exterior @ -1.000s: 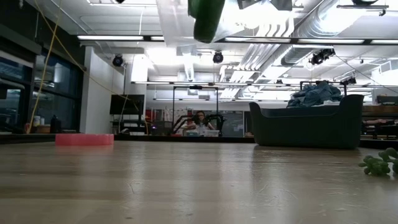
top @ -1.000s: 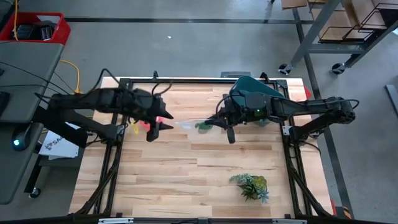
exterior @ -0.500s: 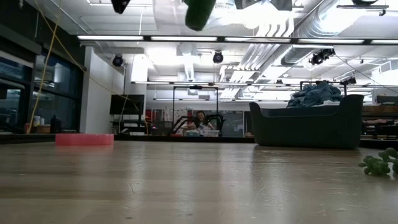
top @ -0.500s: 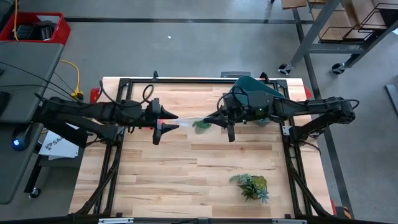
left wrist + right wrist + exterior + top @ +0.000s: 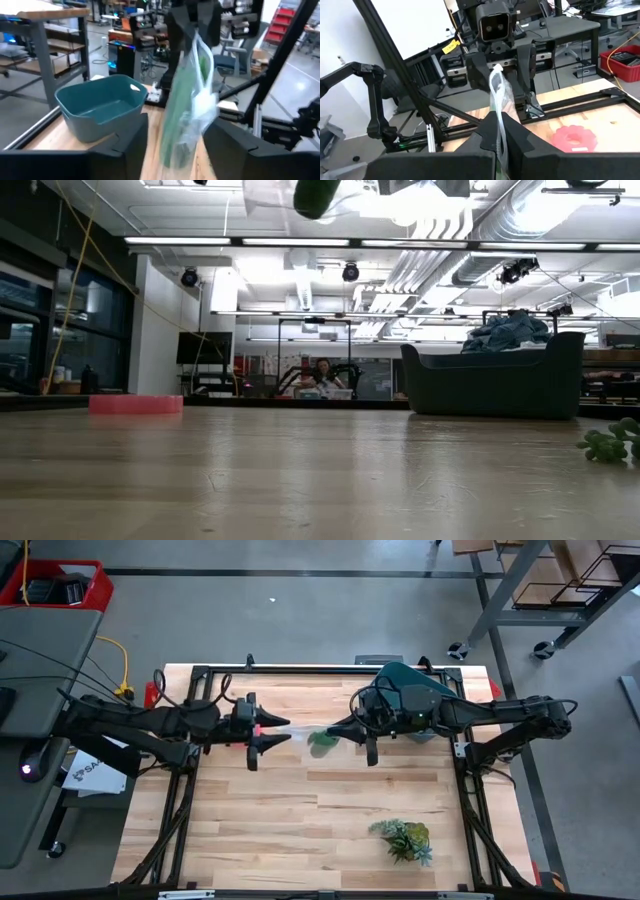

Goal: Roll bandage
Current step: Close the transparent zip bag

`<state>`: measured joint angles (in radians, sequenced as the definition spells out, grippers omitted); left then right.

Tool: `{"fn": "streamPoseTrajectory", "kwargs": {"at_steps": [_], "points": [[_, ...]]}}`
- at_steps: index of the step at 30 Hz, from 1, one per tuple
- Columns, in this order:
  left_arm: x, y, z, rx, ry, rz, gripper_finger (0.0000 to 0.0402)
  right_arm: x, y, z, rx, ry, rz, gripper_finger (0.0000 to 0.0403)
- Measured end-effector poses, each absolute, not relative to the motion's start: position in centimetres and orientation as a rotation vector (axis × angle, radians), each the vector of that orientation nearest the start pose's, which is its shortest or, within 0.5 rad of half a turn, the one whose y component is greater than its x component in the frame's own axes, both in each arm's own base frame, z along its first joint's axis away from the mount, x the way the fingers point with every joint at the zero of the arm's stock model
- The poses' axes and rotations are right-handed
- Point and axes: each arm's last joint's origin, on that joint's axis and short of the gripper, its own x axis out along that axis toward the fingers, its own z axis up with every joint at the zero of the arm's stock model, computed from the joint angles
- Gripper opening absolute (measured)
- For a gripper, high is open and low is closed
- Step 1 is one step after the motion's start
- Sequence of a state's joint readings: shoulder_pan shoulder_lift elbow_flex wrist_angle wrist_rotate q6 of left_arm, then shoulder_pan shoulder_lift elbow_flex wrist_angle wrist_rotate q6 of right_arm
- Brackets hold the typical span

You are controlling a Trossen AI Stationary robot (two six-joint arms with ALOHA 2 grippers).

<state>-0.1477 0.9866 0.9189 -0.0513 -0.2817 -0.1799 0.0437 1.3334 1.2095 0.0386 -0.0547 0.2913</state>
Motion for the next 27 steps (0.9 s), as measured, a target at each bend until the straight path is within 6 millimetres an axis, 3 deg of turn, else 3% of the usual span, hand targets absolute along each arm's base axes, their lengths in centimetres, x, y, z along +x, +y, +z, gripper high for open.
{"fn": "streamPoseTrajectory", "kwargs": {"at_steps": [3,6,8,20,27], "points": [[21.7,-2.3,36.0,-0.156,0.063,0.148,0.0121,30.4,1.5,38.1,0.292,0.096,0.084,0.0000],[21.7,-2.4,36.0,-0.133,0.060,0.128,0.0039,30.5,1.5,38.3,0.291,0.083,0.085,0.0000],[21.7,-2.4,36.0,-0.143,0.066,0.127,0.0011,30.5,1.5,38.4,0.291,0.066,0.088,0.0000],[21.5,-1.6,38.0,-0.206,-0.141,0.139,0.0001,30.4,1.4,39.7,0.287,-0.067,0.105,0.0000],[21.1,-1.2,37.7,-0.227,-0.083,0.107,0.0000,30.0,1.1,40.6,0.340,0.055,0.014,0.0021]]}}
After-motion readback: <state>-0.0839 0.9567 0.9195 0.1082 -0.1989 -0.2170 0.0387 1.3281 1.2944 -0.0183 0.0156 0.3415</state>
